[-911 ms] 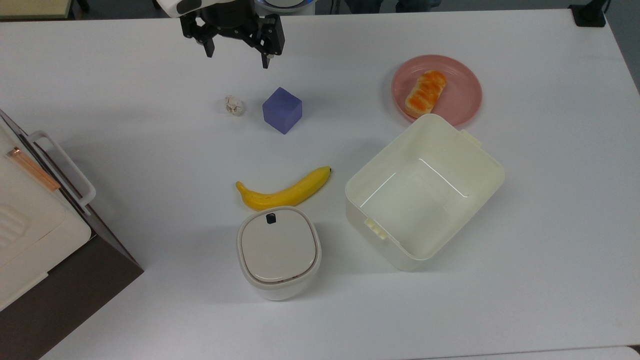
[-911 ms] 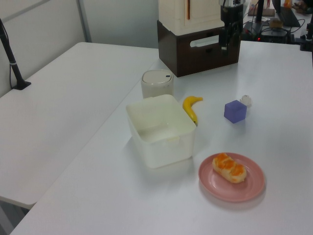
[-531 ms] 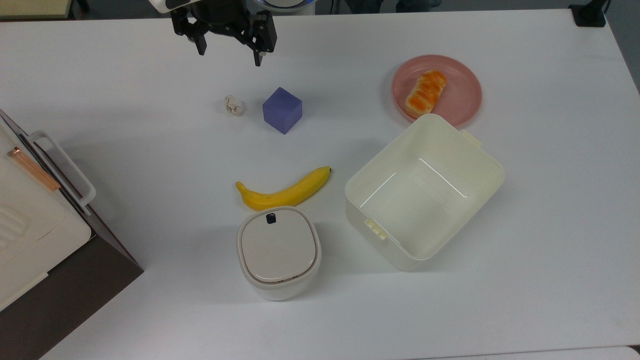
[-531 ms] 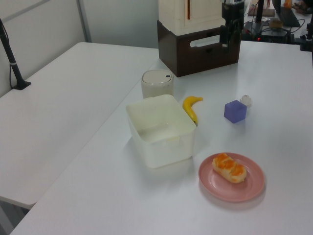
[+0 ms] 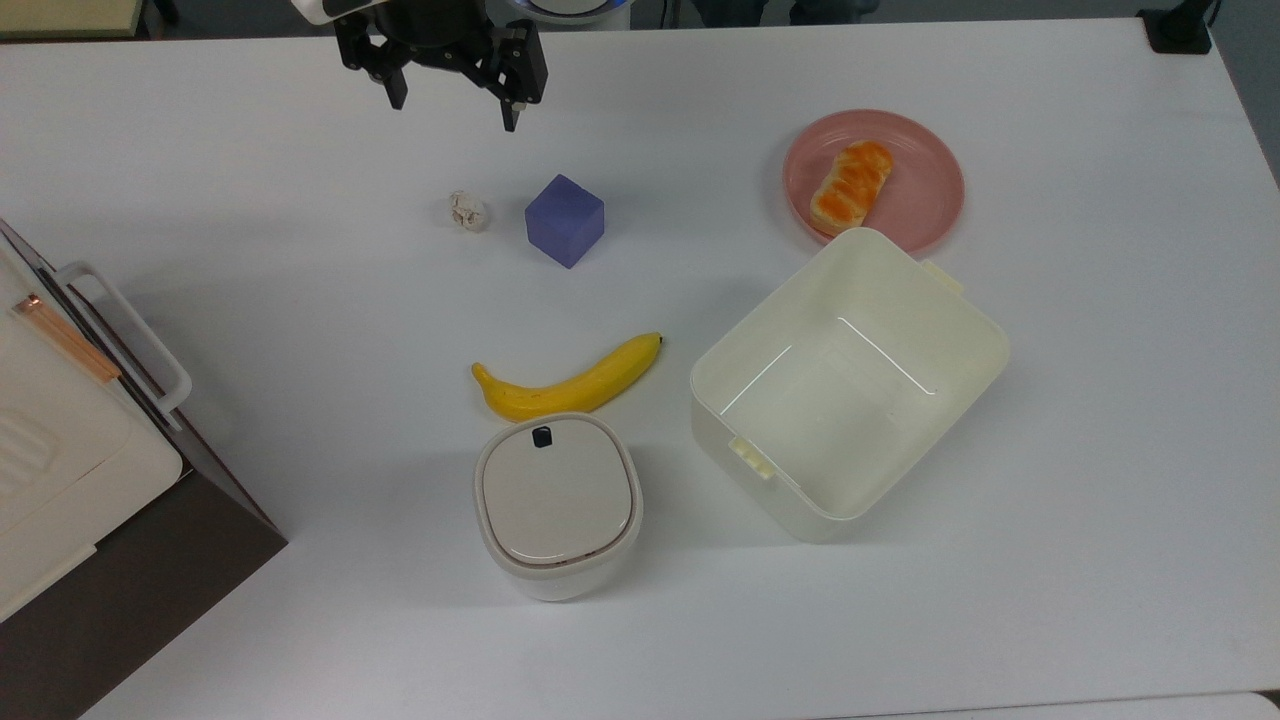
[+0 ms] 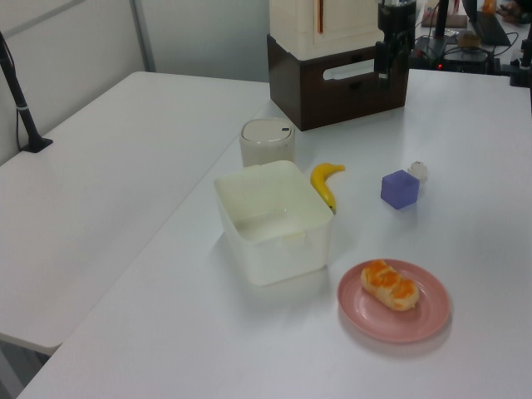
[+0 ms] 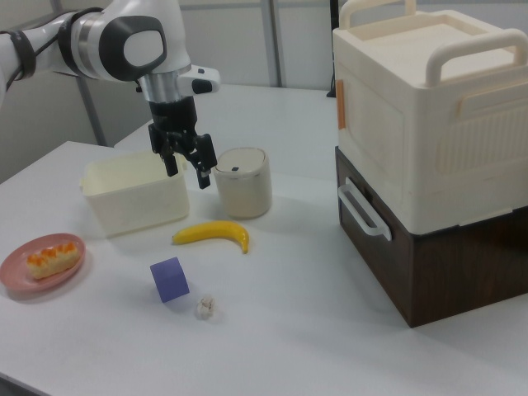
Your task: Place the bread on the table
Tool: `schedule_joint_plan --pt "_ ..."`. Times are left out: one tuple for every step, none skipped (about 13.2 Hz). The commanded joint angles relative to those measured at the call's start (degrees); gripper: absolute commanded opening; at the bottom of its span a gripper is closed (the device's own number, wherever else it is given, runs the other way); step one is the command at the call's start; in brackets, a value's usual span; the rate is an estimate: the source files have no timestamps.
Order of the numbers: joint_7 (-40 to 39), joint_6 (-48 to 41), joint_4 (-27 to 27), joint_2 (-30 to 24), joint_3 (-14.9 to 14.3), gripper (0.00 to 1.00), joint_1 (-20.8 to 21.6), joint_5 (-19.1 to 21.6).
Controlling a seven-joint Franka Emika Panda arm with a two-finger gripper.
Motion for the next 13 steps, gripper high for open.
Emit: schedule_joint_plan --pt "-1.67 -2.12 0.71 -0.55 0.00 1.00 -0.30 0.47" --pt "-2.55 -2.12 0.71 -0.55 -0.09 1.00 -0.30 0.47" --pt "-3.51 -2.12 0.71 -0.47 0.00 1.00 -0.30 0.47" --pt "-3.96 -2.12 0.62 -0.46 -0.09 1.00 -0.39 0.56" --pt "-3.96 -2.12 0.62 -0.29 0.00 1.00 -0.39 0.56" --pt "-3.96 -2.03 0.62 -0.11 0.00 1.00 -0.39 0.64" --pt "-3.96 -2.03 0.53 -0.03 0.00 1.00 -0.39 0.64" --pt "-3.96 -2.03 0.53 -0.11 0.00 1.00 -0.30 0.82" --pt "-4.05 -2.03 0.53 -0.11 0.00 1.00 -0.39 0.99" --pt "-4.05 -1.95 0.53 -0.11 0.00 1.00 -0.39 1.08" --pt "-4.05 -1.95 0.53 -0.11 0.00 1.00 -0.39 1.08" --pt "-4.05 -1.95 0.45 -0.11 0.00 1.00 -0.39 1.17" --pt "-4.05 -2.03 0.36 -0.11 -0.09 1.00 -0.39 1.08"
